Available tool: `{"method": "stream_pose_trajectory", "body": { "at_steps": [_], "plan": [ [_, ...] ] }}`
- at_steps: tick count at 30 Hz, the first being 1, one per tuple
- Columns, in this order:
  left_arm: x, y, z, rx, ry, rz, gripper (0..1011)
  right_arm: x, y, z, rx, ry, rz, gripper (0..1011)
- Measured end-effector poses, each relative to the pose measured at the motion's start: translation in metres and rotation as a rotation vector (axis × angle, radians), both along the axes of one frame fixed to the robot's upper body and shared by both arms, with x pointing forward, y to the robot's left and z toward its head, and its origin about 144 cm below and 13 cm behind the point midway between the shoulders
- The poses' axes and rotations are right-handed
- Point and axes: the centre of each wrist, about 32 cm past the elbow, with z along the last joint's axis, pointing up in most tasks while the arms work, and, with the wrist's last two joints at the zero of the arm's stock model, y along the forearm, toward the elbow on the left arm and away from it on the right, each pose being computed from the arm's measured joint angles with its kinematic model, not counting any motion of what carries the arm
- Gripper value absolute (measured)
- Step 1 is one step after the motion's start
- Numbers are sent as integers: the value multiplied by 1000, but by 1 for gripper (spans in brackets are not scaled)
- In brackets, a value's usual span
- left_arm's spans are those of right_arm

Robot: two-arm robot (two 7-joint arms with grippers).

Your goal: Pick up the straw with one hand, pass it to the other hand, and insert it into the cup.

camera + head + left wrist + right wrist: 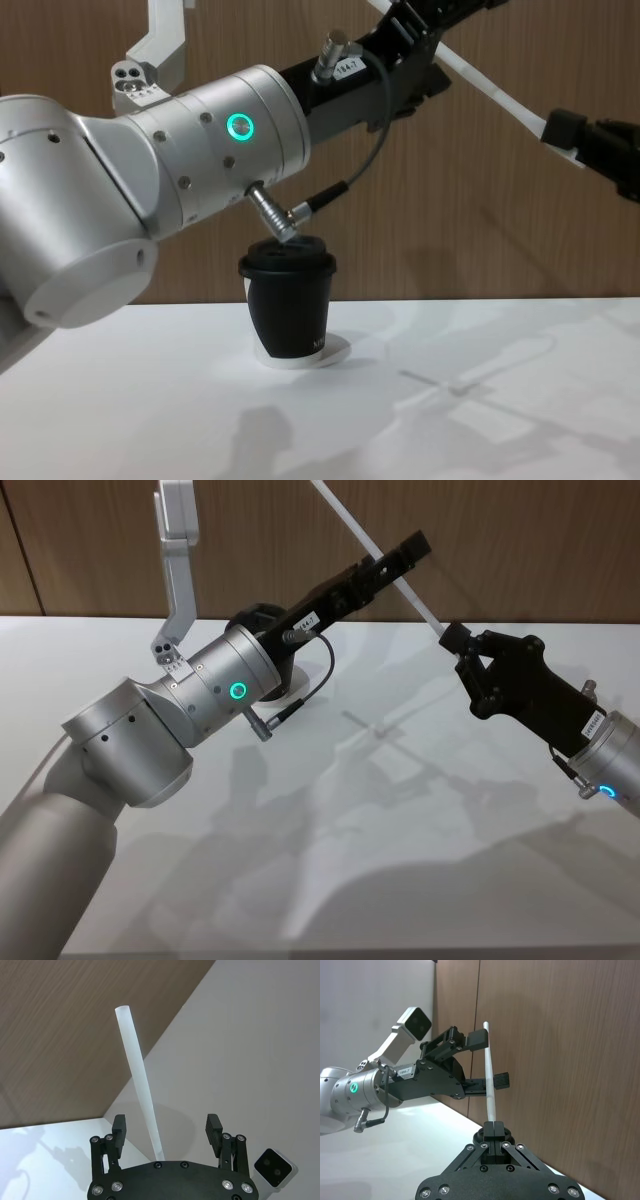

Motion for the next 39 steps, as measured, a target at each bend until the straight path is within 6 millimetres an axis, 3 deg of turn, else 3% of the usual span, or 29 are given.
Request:
{"method": "stream_pose_trajectory", "body": {
  "at_steps": [6, 11, 21, 27, 33, 36, 39],
  "plan": [
    [0, -1, 0, 0, -1, -1, 981, 0, 0, 0, 0, 0, 0, 2],
    [1, -1, 0, -1, 0, -2, 893, 0, 0, 0, 0, 0, 0, 3],
    [1, -2, 0, -2, 0, -2, 595, 0, 0, 0, 0, 0, 0, 3],
    [1, -2, 0, -2, 0, -3, 366, 0, 0, 0, 0, 0, 0, 3],
    [1, -2, 0, -2, 0, -2, 213, 0, 0, 0, 0, 0, 0, 3],
    [1, -2, 0, -1, 0, -2, 78, 0, 0, 0, 0, 0, 0, 3],
    [1, -2, 0, -1, 0, -2, 41, 0, 0, 0, 0, 0, 0, 3]
  ]
}}
